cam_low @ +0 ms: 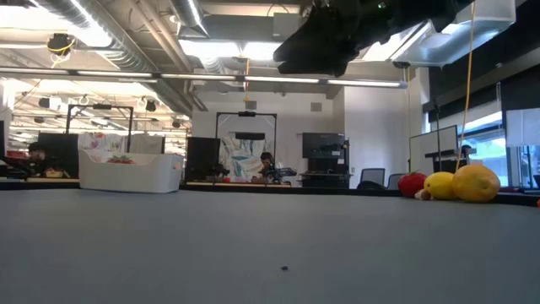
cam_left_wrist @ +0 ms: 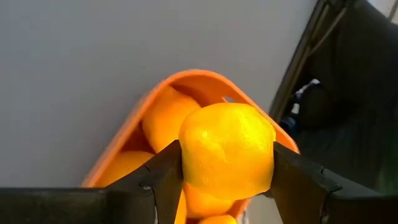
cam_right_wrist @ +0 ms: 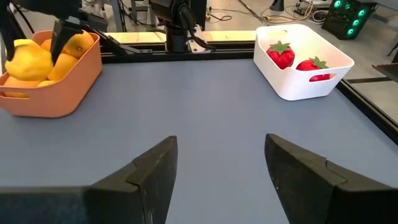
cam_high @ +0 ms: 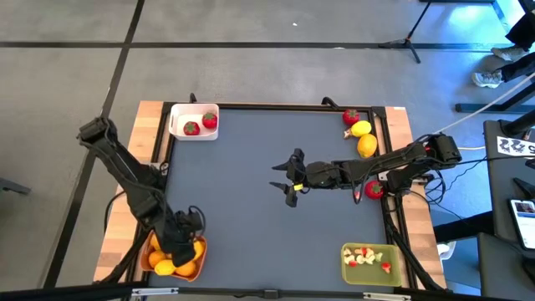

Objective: Sort produce into baskets
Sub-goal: Put the yellow lemon into the orange bin

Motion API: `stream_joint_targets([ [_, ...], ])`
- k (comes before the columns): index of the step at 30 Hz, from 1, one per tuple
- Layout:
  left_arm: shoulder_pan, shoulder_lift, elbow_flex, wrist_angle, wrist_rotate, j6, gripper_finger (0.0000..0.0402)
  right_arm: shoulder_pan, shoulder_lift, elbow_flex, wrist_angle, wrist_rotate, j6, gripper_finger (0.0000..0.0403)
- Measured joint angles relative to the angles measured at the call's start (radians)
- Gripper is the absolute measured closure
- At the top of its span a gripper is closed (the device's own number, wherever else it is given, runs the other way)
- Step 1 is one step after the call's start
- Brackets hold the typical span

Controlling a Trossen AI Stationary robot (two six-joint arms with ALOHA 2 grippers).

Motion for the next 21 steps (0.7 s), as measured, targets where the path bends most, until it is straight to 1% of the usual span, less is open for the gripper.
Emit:
stream_joint_targets([
  [5,0.012,0.028,0.0,-0.006,-0.03,0.026,0.0201,0.0,0.0,-0.001,-0.001,0.0,0.001,0.0165],
  [9,0.022,0.047,0.0,-0.032,-0.028,0.007,0.0178,0.0,0.0,-0.001,-0.001,0.0,0.002,0.0165],
  [12,0.033,0.064,0.001,-0.034,0.016,0.007,0.016,0.0,0.0,-0.001,-0.001,0.0,0.002,0.0165],
  [14,0.033,0.069,0.001,-0.018,0.024,0.022,0.0152,0.0,0.0,-0.001,0.0,0.0,0.002,0.0165],
  [18,0.037,0.068,0.0,0.013,0.041,0.089,0.0147,0.001,0.0,-0.001,0.0,0.0,0.002,0.0165],
  [21,0.049,0.067,0.0,0.009,0.085,0.124,0.0147,0.001,0.0,-0.001,0.0,0.0,0.002,0.0165],
])
